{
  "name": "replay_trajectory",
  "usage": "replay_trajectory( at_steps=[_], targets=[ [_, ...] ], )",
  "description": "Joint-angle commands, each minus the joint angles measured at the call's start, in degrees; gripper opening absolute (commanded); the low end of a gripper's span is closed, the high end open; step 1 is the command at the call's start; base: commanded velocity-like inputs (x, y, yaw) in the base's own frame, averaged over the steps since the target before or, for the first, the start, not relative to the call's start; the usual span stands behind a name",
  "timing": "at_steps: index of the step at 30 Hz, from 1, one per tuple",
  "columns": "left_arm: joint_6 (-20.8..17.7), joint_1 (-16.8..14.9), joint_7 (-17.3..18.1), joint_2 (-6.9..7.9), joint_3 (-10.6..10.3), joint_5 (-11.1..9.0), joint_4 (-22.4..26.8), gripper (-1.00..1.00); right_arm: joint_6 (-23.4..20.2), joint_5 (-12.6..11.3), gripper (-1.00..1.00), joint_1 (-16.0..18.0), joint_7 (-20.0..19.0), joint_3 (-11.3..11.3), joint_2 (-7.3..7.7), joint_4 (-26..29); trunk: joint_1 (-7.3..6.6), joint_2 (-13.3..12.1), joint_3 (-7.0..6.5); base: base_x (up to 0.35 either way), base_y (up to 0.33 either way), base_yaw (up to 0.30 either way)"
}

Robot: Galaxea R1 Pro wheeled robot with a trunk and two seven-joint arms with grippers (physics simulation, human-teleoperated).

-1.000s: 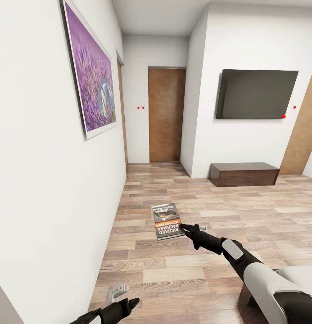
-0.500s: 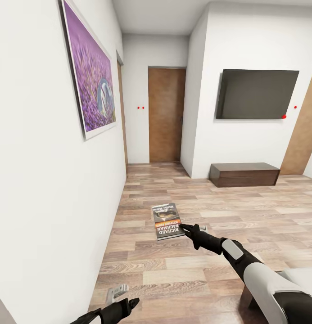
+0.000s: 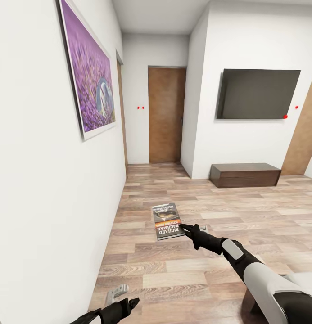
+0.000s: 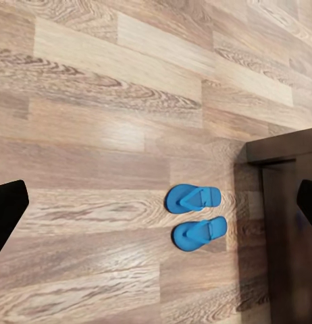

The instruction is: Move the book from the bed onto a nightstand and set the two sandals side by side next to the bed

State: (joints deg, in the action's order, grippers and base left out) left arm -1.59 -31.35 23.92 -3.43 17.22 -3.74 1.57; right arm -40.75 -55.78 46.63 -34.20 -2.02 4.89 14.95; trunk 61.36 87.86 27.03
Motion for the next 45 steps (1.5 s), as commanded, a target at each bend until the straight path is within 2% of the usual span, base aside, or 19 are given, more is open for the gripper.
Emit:
replay_trajectory(
  at_steps=[1,45],
  targets=[
    [-0.17,-0.02,0.16,0.0,0.01,-0.39,0.01,1.0,-0.2,-0.29,-1.0,0.04,-0.08,-0.18,0.04,-0.01,0.0,0.03,0.06,0.075,0.0,0.0],
    [-0.17,-0.02,0.16,0.09,0.01,-0.39,0.01,1.0,-0.2,-0.29,-1.0,0.04,-0.17,-0.24,0.04,-0.01,0.0,0.03,0.06,0.075,0.0,0.0]
  ],
)
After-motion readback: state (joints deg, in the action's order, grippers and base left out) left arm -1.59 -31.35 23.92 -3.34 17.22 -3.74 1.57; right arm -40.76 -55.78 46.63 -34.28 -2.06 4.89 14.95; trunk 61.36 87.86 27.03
